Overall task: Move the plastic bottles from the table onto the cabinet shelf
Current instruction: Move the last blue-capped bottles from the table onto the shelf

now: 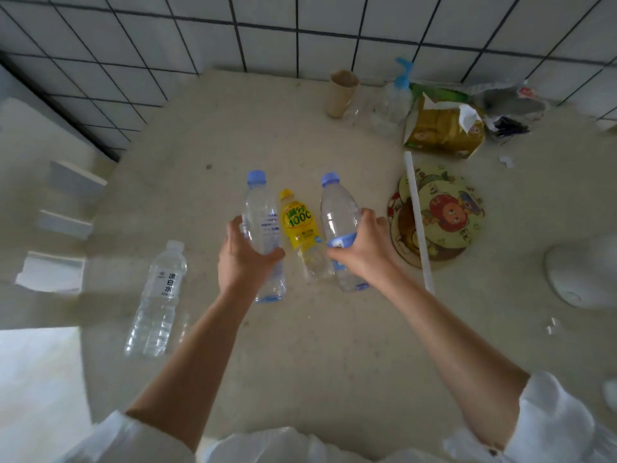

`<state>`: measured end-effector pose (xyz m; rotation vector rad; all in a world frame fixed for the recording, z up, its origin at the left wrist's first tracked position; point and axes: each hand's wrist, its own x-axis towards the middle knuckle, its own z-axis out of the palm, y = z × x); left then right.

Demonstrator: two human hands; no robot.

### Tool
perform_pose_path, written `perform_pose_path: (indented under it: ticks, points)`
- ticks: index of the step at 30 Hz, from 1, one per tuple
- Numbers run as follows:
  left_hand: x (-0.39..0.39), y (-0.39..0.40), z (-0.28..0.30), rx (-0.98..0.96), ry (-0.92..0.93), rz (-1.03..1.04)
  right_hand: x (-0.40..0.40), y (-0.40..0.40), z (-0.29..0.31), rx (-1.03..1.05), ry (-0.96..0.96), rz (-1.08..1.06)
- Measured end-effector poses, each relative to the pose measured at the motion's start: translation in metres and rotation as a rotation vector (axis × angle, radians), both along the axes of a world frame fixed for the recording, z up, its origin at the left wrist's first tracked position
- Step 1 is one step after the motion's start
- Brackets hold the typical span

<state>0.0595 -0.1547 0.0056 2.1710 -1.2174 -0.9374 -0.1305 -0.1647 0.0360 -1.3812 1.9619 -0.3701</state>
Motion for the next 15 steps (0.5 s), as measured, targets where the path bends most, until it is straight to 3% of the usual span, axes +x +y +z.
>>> perform_pose_path:
  ticks: [6,15]
  points:
    - [0.009,0.055,0.007,0.016,0.07,-0.043,0.007,0.07,0.014,-0.036,-0.055,-0.08]
    - [0.031,0.13,0.017,0.014,0.127,-0.273,0.031,0.197,0.009,-0.032,-0.097,-0.334]
